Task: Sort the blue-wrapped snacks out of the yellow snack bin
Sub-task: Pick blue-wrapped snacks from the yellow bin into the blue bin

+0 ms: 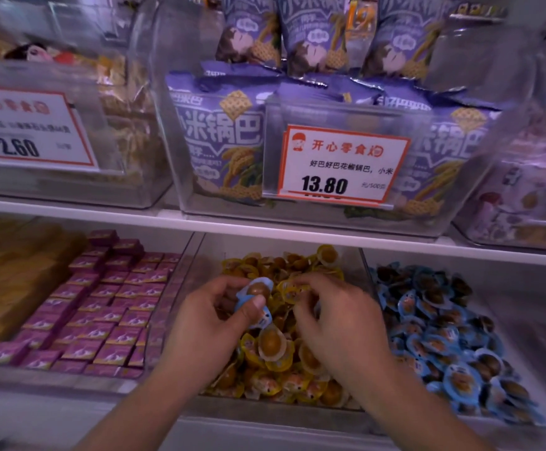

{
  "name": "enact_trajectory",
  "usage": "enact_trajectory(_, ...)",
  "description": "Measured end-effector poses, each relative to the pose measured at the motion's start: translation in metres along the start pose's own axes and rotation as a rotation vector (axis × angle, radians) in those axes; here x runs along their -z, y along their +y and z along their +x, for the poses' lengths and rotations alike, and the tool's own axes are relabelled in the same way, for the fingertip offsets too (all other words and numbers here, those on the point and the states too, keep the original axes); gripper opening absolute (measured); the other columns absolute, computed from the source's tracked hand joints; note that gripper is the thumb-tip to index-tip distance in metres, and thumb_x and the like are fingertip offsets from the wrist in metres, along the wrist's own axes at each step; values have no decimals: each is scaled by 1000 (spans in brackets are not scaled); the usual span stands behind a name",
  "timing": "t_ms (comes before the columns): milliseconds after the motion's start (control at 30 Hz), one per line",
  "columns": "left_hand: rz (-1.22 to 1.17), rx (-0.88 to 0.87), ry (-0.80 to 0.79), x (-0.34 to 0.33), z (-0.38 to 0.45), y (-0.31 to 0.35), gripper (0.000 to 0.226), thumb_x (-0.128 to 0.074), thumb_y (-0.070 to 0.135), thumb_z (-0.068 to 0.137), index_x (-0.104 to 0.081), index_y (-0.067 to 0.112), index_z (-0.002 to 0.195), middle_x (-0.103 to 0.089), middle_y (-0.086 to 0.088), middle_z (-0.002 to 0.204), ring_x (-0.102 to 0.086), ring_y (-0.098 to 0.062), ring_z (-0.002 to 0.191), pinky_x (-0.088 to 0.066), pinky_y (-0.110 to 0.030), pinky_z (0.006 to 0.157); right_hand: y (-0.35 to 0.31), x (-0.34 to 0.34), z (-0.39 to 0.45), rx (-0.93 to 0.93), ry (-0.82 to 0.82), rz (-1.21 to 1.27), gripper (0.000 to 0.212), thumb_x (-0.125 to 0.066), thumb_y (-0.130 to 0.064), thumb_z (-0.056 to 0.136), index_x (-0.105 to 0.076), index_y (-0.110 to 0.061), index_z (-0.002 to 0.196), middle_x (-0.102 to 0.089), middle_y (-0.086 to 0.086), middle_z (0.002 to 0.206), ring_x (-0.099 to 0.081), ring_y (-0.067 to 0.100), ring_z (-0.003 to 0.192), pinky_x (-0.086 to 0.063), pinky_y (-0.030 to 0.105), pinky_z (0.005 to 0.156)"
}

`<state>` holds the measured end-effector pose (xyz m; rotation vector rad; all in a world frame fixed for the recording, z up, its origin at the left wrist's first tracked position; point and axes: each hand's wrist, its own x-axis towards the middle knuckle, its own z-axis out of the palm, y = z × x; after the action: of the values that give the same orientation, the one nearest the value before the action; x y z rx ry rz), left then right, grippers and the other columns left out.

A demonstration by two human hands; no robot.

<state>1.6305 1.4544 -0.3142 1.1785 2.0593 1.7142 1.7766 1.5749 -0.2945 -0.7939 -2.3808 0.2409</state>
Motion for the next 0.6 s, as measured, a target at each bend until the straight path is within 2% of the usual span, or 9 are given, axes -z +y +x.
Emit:
enact_trajectory(67,-15,-30,-7,-5,-3,6,16,-81,31,80,-69,37,89,-72,16,82,-66,0,69,-47,-10,55,-10,5,3,-341,-55,542,17,-58,-42,92,-69,-30,97,-70,-9,71,-63,10,58,-50,26,50)
enact_trajectory(133,-14,-91,-6,-14,-8,16,19,-77,38,77,-68,41,93,-71,18,84,-67,1,71,-49,-11,59,-20,12,5,-745,-263,1076,29,-63,-50,88,-72,-25,101,-74,-4,80,-66,16,66,-45,24,48)
enact_trajectory(200,39,-188,13,-27,-11,26,22,-75,36,75,-66,46,92,-68,22,90,-64,3,78,-46,-8,66,-27,15,1,-844,-427,1357,38,-65,-48,89,-71,-19,111,-75,7,99,-70,25,83,-48,30,58)
enact_trajectory(233,56,-218,17,-32,-12,29,23,-76,33,76,-65,47,92,-66,22,91,-63,3,82,-45,-8,70,-29,17,-3,-819,-417,1413,37,-66,-42,90,-69,-15,115,-74,7,103,-70,24,87,-49,32,59)
enact_trajectory(300,58,-242,-9,-41,-12,35,25,-78,27,80,-65,45,94,-65,21,94,-62,0,90,-46,-14,78,-27,25,-7,-793,-302,1473,31,-67,-26,91,-65,-9,117,-72,5,97,-67,17,77,-46,29,52)
enact_trajectory(367,92,-303,-78,-47,-13,40,19,-70,37,86,-68,38,105,-63,21,104,-60,-2,103,-45,-19,90,-18,38,-10,-777,-210,1522,24,-66,-14,91,-66,-8,114,-71,7,89,-66,15,71,-46,27,48)
enact_trajectory(400,104,-339,-138,-50,-15,43,28,-61,46,90,-68,33,114,-61,21,114,-58,-2,112,-43,-19,96,-11,44,-12,-759,-178,1532,22,-66,-10,90,-67,-9,112,-71,8,86,-67,15,69,-47,27,48)
enact_trajectory(500,108,-392,-275,-56,-22,38,50,-42,57,98,-53,32,140,-48,20,139,-45,-4,133,-32,-14,107,12,60,-14,-638,-78,1507,22,-73,-10,80,-68,-9,102,-67,12,79,-64,19,64,-47,26,47)
enact_trajectory(600,229,-390,-277,-56,-20,26,45,-43,54,95,-55,37,135,-47,25,137,-45,1,130,-36,-22,108,52,76,-12,-571,-22,1203,27,-74,-20,76,-66,-14,100,-68,8,77,-64,23,62,-49,30,51)
